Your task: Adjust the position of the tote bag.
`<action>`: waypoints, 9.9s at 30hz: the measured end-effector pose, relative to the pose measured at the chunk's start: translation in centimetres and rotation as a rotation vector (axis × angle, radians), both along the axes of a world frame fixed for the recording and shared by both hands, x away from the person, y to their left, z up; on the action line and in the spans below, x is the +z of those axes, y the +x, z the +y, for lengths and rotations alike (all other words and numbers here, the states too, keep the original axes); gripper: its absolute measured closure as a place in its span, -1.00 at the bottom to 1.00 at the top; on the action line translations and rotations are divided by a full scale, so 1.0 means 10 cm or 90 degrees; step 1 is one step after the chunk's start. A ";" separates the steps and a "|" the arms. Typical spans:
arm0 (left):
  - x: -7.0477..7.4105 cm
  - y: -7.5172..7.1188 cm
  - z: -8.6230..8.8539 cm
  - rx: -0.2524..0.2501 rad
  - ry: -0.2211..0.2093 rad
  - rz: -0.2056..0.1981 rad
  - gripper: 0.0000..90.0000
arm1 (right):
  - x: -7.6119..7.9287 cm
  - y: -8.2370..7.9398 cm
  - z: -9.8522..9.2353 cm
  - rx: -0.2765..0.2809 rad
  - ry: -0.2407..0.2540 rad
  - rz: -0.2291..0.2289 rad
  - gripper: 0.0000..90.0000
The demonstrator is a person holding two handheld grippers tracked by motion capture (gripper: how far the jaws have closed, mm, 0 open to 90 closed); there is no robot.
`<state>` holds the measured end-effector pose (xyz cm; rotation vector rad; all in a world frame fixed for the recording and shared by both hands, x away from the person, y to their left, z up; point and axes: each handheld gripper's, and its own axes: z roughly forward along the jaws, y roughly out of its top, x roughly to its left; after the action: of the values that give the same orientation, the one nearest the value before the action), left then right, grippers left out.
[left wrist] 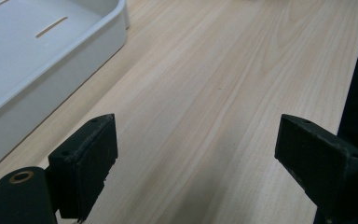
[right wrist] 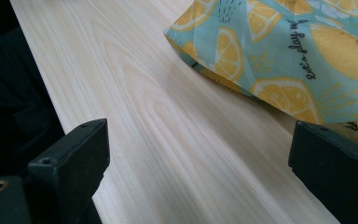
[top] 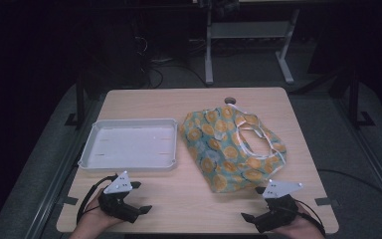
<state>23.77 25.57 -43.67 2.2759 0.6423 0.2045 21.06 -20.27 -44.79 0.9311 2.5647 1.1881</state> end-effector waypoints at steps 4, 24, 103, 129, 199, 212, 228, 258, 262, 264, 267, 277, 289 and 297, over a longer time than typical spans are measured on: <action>0.00 -0.01 -0.02 -0.002 -0.001 0.002 -0.72 | 0.00 0.00 -0.01 0.001 0.002 0.001 -0.88; -0.01 0.02 -0.05 -0.001 -0.013 0.005 -0.70 | 0.32 0.03 0.06 0.013 0.030 0.031 0.55; -0.04 -0.04 -0.05 -0.036 0.006 0.011 -0.70 | -0.04 1.08 -0.17 -0.139 -0.198 0.073 1.00; -0.06 -0.04 -0.05 -0.040 0.002 0.017 -0.70 | 0.38 1.69 0.41 -0.060 -0.123 -0.001 1.00; 0.56 1.59 -1.26 -0.017 -0.030 -0.016 -0.49 | 0.48 1.03 -0.72 -0.219 -0.072 0.002 0.15; 0.51 2.16 -1.57 0.004 -0.008 -0.002 -0.49 | 0.41 1.29 -0.95 -0.307 -0.070 0.023 -0.18; 0.25 2.61 -2.10 0.002 0.036 0.026 -0.50 | 0.02 1.78 -0.94 -0.331 -0.072 0.055 -0.26; -0.23 2.84 -2.48 0.004 0.108 0.076 -0.48 | -0.14 1.83 -0.79 -0.295 -0.108 0.069 0.50; -0.22 2.83 -2.49 -0.001 0.111 0.071 -0.35 | -0.14 1.83 -0.79 -0.295 -0.108 0.071 0.55; -0.20 2.81 -2.50 -0.012 0.119 0.065 -0.05 | -0.14 1.83 -0.78 -0.289 -0.111 0.068 0.64; -0.18 2.78 -2.53 -0.028 0.125 0.055 0.19 | -0.14 1.83 -0.78 -0.283 -0.109 0.068 0.72; -0.17 2.76 -2.54 -0.057 0.116 0.084 0.98 | -0.13 1.82 -0.75 -0.276 -0.103 0.082 0.98; 0.09 2.77 -2.39 -0.047 0.031 0.084 0.99 | 0.05 1.80 -0.84 -0.289 -0.075 0.061 0.99; 0.40 2.67 -2.21 -0.055 -0.037 0.078 0.99 | 0.34 1.69 -0.85 -0.285 -0.040 0.013 0.99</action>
<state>50.43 3.50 -39.68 2.2665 0.6035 0.0047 37.97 -28.80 -41.34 1.4091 2.2201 0.9653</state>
